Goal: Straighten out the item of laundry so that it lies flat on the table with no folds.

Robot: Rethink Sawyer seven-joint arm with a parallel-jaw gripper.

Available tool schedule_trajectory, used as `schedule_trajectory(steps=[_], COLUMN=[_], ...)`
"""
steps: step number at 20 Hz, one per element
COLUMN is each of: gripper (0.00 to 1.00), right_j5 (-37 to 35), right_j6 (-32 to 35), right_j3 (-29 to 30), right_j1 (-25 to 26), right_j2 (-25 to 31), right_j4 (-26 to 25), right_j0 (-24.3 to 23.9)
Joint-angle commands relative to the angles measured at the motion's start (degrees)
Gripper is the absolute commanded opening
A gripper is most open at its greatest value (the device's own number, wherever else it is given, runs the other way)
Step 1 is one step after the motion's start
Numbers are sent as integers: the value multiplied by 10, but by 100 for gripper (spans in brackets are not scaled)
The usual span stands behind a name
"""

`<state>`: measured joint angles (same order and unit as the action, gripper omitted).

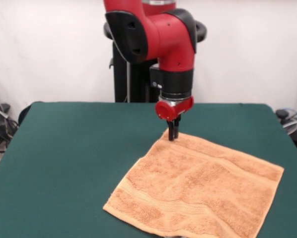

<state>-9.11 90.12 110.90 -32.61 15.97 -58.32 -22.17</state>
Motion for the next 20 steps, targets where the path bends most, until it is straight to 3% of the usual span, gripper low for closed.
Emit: schedule_trajectory(steps=[1, 10, 15, 20], gripper=[0, 0, 0, 0], right_j5=[-54, -10, 51, 95], right_j6=[-99, -25, 83, 113], right_j3=[3, -10, -31, -45], right_j1=[-3, 4, -12, -7], right_j2=[62, 18, -81, -153], right_j4=[-51, -95, -123, -110], right_j0=[-16, 19, 108, 167])
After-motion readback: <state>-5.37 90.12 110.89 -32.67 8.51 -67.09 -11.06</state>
